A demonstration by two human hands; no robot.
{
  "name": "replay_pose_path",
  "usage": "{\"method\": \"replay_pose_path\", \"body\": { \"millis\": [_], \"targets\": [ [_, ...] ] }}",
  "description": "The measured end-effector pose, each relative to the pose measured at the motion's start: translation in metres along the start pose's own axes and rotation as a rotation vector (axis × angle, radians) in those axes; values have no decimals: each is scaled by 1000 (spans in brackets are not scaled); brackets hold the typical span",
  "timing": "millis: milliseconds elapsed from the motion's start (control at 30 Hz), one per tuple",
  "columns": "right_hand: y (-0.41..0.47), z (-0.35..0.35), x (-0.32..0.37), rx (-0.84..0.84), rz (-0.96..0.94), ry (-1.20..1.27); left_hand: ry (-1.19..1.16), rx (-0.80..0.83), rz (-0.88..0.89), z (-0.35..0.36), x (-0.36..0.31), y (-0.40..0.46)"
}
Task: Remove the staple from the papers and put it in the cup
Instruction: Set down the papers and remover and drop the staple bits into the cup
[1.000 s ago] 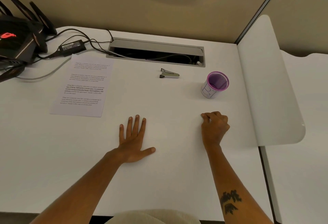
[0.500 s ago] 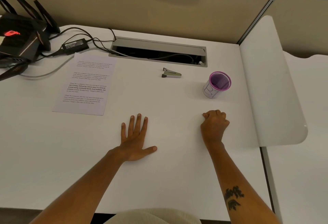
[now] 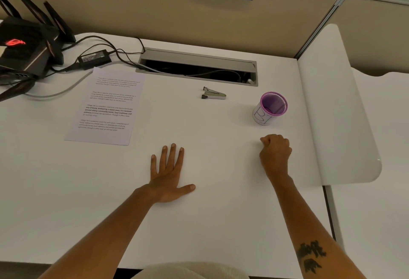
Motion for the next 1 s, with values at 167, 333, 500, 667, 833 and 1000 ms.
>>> {"method": "replay_pose_path", "body": {
  "millis": [167, 333, 500, 667, 833, 1000],
  "targets": [
    [45, -54, 36, -95, -126, 159, -2, -3, 2, 1, 1, 0],
    [90, -74, 50, -95, -109, 156, -5, -3, 6, 1, 1, 0],
    [112, -71, 52, -50, -109, 124, -10, -12, 5, 1, 1, 2],
    [116, -75, 56, -14, -185, 64, 3, -1, 1, 1, 1, 1],
    [115, -76, 63, 43, -227, 9, 4, 6, -3, -1, -1, -1],
    [110, -80, 69, 47, -271, -9, 7, 11, -4, -1, -1, -1]
  ]
}}
Point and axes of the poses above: each hand's wrist, its own y-axis towards the middle knuckle, its own z-axis out of the palm, x = y × z, the point moved 6 cm from there along y, towards the middle knuckle, and after that the axes turned 7 degrees about y, right-handed, at the moved point
